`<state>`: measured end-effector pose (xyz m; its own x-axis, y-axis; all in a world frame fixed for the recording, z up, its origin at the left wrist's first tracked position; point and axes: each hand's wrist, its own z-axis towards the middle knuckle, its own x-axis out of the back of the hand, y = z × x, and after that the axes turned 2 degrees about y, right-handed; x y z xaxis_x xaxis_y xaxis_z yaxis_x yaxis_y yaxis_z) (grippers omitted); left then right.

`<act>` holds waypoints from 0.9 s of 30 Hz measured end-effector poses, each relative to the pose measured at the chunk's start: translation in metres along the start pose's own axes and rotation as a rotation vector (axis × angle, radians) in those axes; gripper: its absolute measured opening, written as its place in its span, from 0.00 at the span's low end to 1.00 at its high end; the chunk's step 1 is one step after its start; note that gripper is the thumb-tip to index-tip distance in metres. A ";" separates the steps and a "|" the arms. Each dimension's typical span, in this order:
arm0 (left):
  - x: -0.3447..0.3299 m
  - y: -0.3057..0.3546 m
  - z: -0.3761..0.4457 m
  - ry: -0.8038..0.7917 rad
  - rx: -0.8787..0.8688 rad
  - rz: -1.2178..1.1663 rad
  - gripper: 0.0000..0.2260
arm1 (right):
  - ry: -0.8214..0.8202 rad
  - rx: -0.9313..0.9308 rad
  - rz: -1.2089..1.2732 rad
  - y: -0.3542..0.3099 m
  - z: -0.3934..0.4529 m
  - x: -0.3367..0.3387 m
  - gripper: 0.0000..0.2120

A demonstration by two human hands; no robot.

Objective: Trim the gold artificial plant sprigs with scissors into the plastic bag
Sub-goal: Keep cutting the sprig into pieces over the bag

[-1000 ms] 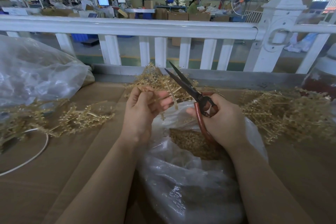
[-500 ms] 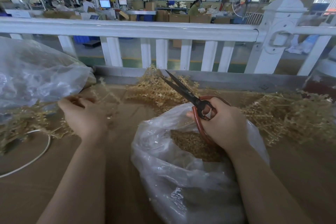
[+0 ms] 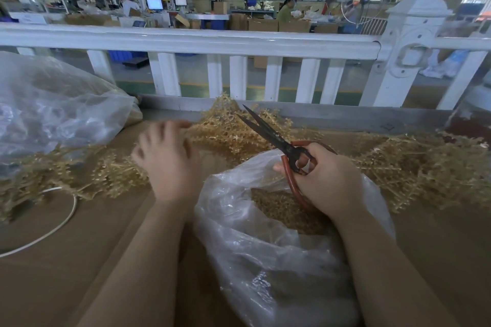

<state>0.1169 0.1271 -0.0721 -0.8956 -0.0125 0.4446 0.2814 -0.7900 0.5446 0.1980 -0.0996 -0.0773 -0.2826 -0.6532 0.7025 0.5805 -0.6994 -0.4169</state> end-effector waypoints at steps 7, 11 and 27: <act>-0.027 0.004 -0.011 -0.645 -0.385 0.035 0.30 | -0.057 -0.032 -0.025 0.002 0.004 -0.002 0.30; -0.046 0.002 -0.004 -0.897 -0.417 0.254 0.37 | -0.059 -0.045 -0.010 0.002 0.004 -0.003 0.29; -0.063 0.026 0.009 -0.641 -0.339 0.355 0.14 | -0.088 -0.059 -0.011 0.005 0.005 -0.006 0.28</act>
<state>0.1840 0.1130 -0.0794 -0.3713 -0.0251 0.9282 0.3000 -0.9493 0.0943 0.2068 -0.0978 -0.0803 -0.2188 -0.6191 0.7542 0.5311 -0.7240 -0.4402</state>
